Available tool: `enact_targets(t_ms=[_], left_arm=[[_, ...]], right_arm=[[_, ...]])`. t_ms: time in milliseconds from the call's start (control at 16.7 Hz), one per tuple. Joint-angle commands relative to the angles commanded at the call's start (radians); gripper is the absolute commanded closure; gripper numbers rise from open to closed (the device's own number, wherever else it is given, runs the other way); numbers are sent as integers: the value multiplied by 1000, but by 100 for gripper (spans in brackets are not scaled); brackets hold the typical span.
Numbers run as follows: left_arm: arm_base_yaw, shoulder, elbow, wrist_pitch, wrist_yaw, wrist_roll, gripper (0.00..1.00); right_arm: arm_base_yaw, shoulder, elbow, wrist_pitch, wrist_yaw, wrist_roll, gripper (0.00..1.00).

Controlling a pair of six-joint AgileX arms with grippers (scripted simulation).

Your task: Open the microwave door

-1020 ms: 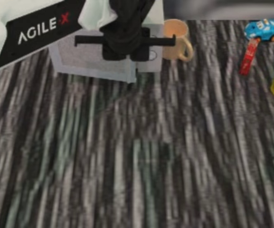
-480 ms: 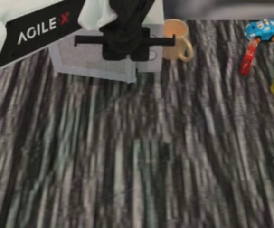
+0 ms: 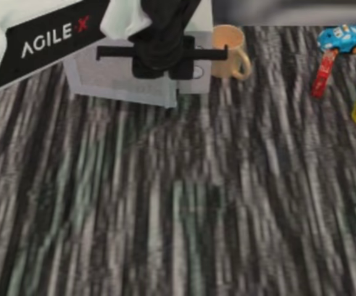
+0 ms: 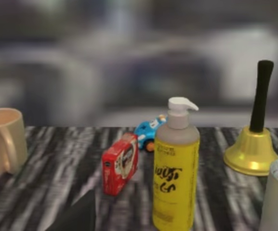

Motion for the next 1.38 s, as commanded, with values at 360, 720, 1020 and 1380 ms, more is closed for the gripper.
enact_targets(t_ms=[360,720,1020,1380], left_arm=[[14,-69,-120,49,36,84,100],[17,-89,-134,64,43,98,100],[17,-89,-134,64,43,98,100],[17,-89,-134,64,43,98,100]], right_arm=[[0,0,0,0,0,0,0],[0,0,0,0,0,0,0],[0,0,0,0,0,0,0],[0,0,0,0,0,0,0]])
